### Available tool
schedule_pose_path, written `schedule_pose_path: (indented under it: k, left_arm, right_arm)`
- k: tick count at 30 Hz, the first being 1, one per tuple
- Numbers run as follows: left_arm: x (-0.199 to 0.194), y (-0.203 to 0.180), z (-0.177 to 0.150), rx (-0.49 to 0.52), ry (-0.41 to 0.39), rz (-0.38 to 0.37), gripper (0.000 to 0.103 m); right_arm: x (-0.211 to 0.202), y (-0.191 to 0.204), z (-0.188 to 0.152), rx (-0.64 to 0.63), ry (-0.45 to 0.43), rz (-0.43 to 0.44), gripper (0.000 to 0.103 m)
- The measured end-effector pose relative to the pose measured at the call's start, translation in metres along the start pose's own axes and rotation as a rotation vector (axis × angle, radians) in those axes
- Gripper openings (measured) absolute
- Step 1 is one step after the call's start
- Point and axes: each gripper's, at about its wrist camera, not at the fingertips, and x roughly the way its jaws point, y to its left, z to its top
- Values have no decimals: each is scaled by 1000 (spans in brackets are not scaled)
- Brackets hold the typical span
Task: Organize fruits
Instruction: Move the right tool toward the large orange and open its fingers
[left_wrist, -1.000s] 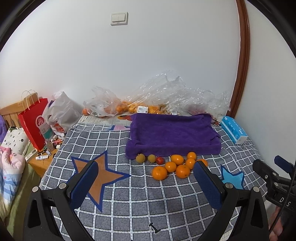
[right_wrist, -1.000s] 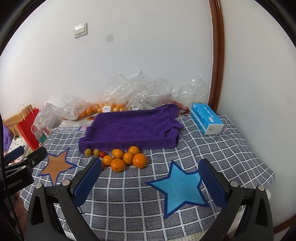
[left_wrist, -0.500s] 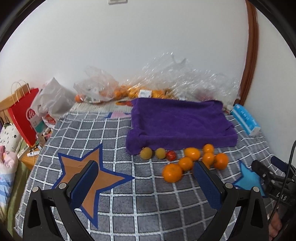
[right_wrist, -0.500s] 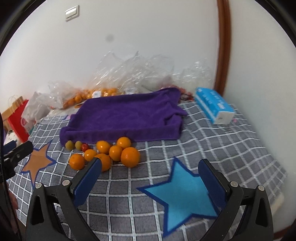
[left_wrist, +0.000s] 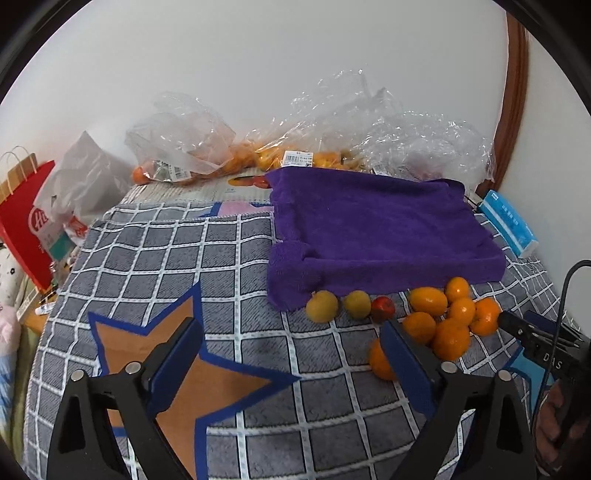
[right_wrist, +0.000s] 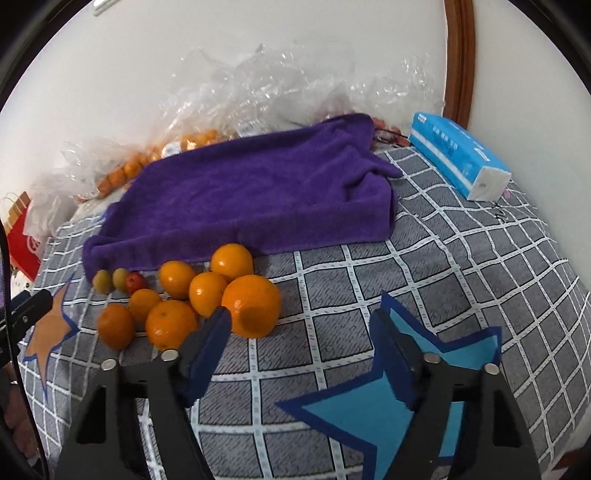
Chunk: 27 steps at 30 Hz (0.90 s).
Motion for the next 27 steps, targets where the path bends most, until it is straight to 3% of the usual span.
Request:
schedule_pose_path:
  k: [2,4,5,17,23,25,27]
  left_arm:
    - [6,1,1,1,14,-32,94]
    - [11,3,0,-4,22,-53,82]
    - [13,4,-1,-5,26,-60,81]
    - [39,8,-6,-48,69,-148,77]
    - [46,11,-12,-85,95,-200,63]
    - [46,11,-13,-87,98,-207,53]
    - [45,9,-14,-75,92,-206,50]
  right_arm:
    - [3,-1,2,11,-8,11,70]
    - [5,-3,3,29,-19,25,70]
    - [6,-3,5,34,-21,32,69]
    - [14,18,7,-29,-24,67,64]
    - [21,32,-2,-85,0,78,64]
    - [23,37,-4,-105,0,66,63]
    - [24,41,-5,-118,-2,49,54]
